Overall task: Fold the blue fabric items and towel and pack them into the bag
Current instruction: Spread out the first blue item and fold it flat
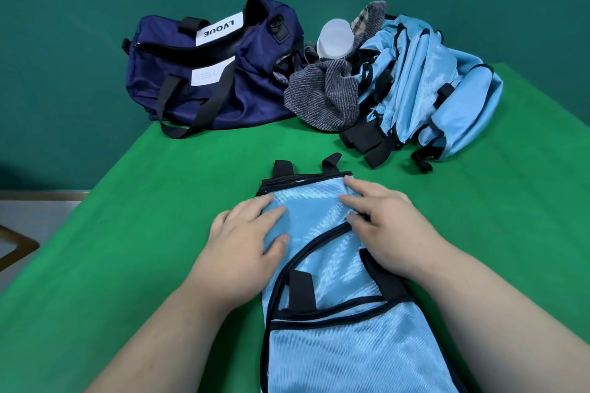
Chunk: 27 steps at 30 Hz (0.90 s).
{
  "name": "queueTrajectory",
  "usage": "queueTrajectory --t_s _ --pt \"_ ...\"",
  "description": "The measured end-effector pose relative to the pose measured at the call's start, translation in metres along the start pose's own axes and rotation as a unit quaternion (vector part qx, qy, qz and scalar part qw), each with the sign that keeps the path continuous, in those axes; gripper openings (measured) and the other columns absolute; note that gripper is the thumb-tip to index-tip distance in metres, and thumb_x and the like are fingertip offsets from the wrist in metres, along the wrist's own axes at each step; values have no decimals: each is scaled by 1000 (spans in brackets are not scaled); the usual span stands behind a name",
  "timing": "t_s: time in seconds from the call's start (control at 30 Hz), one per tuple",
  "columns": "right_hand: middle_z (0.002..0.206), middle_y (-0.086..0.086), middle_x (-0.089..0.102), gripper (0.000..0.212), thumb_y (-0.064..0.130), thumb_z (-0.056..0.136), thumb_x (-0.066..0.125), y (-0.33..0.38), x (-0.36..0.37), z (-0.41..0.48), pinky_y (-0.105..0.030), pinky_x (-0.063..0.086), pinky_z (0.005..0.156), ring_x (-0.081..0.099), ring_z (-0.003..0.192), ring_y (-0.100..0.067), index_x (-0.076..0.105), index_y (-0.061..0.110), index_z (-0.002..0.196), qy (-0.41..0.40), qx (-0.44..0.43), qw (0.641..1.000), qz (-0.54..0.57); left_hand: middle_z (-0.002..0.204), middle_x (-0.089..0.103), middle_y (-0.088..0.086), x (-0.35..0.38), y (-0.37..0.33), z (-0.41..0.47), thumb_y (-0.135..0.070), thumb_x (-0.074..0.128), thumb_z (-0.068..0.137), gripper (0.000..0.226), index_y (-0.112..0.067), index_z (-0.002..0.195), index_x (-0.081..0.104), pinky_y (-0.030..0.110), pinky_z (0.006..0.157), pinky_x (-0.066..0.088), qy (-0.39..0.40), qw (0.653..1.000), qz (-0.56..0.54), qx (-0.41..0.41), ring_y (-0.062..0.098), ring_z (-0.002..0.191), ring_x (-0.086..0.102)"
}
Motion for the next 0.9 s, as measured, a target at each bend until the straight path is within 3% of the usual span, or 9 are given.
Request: queueTrajectory --t_s 0.13,0.23,0.33,0.43,0.5,0.6,0.67,0.77,0.9 --pt "164 7 20 47 18 101 49 -3 5 2 -36 9 124 13 151 -4 48 24 147 30 6 1000 -5 163 6 -20 1 0 2 -55 24 90 66 -34 153 30 20 116 -9 16 1000 -9 5 -1 148 3" --pt "164 10 17 48 18 101 47 -3 4 1 -32 5 124 11 151 -3 45 28 148 40 12 999 -7 162 10 -19 1 0 3 -48 37 99 48 -35 146 39 24 119 -6 6 999 -35 6 -1 148 5" --pt "158 19 26 47 17 98 52 -7 1 1 -28 12 123 21 148 -6 52 33 142 19 31 998 48 158 18 -21 -1 2 3 -36 49 100 36 -38 135 49 27 120 2 -6 997 -77 2 -4 142 10" --pt "146 23 41 38 18 97 58 -12 -5 -5 3 15 102 35 134 6 62 30 133 -19 62 988 139 156 27 -18 -4 5 0 -29 49 101 26 -38 123 60 29 118 14 -26 991 -128 5 3 143 17" --pt "138 22 48 32 21 96 61 -16 -10 -15 10 15 90 41 126 8 66 27 127 -42 75 983 165 154 31 -17 -6 5 -7 -29 45 102 25 -37 120 62 33 118 20 -35 988 -149 12 4 142 21" --pt "130 19 60 24 20 94 65 -17 -16 -40 -4 28 102 52 120 3 71 26 117 -59 82 977 189 151 34 -17 -7 4 -27 -33 43 103 28 -34 122 63 30 116 25 -41 980 -197 2 1 139 28" --pt "122 20 65 22 17 93 66 -17 -20 -58 -16 37 103 57 115 5 73 30 109 -64 87 972 209 149 35 -20 -6 0 -44 -36 42 103 29 -35 124 61 25 112 27 -35 971 -236 -15 -3 135 33" --pt "110 22 69 23 15 92 67 -12 -28 -83 -9 39 89 59 101 13 71 36 102 -77 99 963 240 146 34 -25 -7 -12 -70 -45 40 101 34 -39 130 56 26 111 31 -24 966 -256 -22 -7 132 36" --pt "110 23 70 29 13 92 68 -3 -29 -122 -14 43 96 60 101 14 69 40 105 -78 115 953 270 147 35 -21 -9 -24 -108 -65 33 95 51 -41 137 50 30 116 29 -16 966 -258 -13 -4 136 33"
Point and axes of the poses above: each hand's wrist, its own z-axis towards the middle knuckle, its own x-axis out of the palm, y = z × x, the point moved 5 cm from there along z, towards the middle knuckle
